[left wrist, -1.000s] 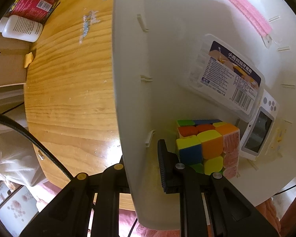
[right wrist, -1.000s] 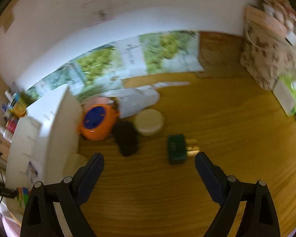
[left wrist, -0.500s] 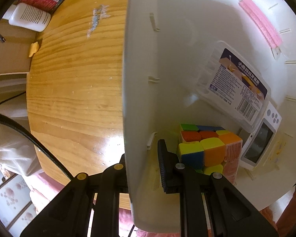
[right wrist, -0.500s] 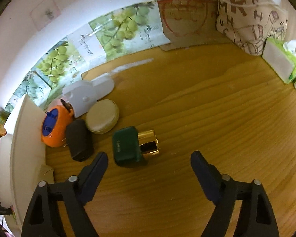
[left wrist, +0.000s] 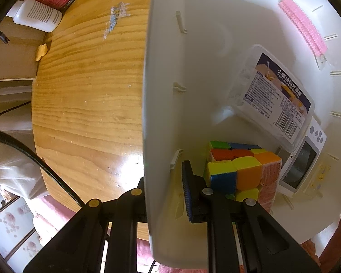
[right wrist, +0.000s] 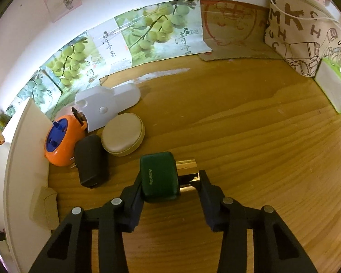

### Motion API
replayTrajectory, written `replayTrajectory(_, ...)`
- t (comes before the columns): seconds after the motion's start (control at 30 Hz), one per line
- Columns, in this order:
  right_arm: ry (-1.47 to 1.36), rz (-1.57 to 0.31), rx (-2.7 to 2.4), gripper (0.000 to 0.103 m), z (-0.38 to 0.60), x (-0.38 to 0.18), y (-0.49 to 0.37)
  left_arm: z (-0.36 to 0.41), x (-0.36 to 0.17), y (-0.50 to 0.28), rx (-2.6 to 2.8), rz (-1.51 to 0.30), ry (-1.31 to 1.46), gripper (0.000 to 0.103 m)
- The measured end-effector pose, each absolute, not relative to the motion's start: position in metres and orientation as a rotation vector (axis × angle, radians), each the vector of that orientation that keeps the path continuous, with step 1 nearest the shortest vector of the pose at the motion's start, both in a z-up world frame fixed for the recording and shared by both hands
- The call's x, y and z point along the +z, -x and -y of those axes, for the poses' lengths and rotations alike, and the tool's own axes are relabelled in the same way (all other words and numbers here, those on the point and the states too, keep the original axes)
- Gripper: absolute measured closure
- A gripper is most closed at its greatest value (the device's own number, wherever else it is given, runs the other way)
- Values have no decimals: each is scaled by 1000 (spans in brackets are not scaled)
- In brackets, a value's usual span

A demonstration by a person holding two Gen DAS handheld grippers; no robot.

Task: Organize rigid objects
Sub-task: 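Move the right tool to the green gold-capped bottle and grasp it, then carry the green bottle into the tray and open the right tool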

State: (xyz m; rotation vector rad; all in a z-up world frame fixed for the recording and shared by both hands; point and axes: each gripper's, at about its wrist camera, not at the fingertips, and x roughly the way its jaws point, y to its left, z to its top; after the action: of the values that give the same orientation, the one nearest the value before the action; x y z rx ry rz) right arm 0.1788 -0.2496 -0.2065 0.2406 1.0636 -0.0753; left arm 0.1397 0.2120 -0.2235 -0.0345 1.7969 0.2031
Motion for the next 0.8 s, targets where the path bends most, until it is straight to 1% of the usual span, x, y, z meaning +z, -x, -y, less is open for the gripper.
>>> replayTrajectory(0.43, -266, -1051, -79, 59, 248, -193, -159, -206, -221, -119, 185, -1770, 11, 83)
replayTrajectory(0.8, -275, -1067, -24, 59, 216, -183, -125, -197, -217, -102, 152, -1747, -37, 83)
